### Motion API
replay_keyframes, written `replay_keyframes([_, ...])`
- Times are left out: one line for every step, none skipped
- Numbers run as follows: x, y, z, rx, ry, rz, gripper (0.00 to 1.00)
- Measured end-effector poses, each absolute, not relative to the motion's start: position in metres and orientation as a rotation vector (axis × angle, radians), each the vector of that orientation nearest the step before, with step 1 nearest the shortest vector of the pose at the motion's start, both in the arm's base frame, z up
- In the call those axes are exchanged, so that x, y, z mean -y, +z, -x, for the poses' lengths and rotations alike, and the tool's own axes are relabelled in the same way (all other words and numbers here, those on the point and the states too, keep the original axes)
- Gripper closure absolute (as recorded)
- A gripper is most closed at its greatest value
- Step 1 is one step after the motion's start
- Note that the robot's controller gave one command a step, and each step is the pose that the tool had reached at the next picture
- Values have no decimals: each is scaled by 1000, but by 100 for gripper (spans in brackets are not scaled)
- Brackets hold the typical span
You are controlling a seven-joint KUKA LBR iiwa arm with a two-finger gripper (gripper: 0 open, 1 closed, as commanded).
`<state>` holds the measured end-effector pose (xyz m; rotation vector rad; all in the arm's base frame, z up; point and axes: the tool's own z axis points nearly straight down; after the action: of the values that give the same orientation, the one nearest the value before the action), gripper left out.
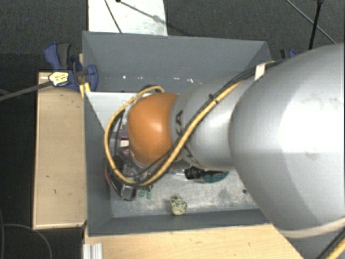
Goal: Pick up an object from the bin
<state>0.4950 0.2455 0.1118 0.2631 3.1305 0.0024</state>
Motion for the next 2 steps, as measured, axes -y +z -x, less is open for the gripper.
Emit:
replay_keyframes([-248, 179, -495, -3124, 7, -264, 100])
replay_keyframes([-247, 175, -494, -3129, 2, -273, 0])
